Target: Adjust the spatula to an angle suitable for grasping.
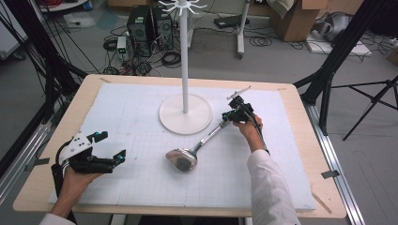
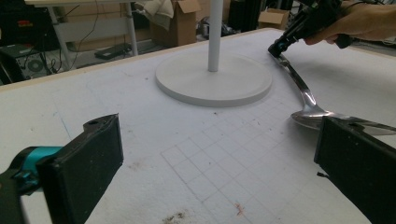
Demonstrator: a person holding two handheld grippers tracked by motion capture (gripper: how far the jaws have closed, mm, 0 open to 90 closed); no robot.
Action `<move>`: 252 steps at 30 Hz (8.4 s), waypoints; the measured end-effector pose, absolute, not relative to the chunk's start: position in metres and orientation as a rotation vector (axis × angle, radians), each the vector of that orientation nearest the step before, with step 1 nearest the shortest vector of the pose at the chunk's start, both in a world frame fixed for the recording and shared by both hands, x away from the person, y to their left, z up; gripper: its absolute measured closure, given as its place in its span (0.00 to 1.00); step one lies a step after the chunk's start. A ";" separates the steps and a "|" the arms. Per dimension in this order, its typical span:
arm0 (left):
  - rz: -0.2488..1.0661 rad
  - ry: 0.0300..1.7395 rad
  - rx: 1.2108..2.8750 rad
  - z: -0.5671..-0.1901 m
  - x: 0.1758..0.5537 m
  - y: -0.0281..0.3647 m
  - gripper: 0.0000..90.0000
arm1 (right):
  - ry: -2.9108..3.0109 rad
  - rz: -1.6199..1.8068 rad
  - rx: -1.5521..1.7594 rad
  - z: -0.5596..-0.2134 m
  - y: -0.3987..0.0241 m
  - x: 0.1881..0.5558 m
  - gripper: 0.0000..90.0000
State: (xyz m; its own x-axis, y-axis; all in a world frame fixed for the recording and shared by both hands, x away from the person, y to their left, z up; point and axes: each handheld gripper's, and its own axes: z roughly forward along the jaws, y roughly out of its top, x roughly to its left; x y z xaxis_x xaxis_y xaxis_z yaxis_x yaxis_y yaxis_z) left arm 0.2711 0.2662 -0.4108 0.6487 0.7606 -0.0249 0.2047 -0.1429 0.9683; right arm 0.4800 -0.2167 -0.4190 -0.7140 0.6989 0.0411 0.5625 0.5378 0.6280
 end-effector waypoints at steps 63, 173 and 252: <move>0.610 0.764 1.698 -0.406 0.266 0.259 0.02 | 2.708 0.747 0.980 -0.417 -0.269 0.386 1.00; 0.599 0.758 1.713 -0.408 0.267 0.260 0.02 | 2.942 0.752 0.324 -0.418 -0.199 0.362 0.69; 0.615 0.751 1.659 -0.394 0.263 0.269 0.02 | 2.972 1.075 0.265 -0.407 -0.094 0.369 0.83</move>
State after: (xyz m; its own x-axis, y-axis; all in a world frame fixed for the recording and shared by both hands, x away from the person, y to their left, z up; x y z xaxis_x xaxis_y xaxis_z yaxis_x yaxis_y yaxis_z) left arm 0.2630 0.2695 -0.3944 0.6572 0.7537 0.0044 0.1528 -0.1390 0.9784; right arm 0.3686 -0.0944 -0.4074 -0.9856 0.1465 0.0850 0.1670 0.7562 0.6327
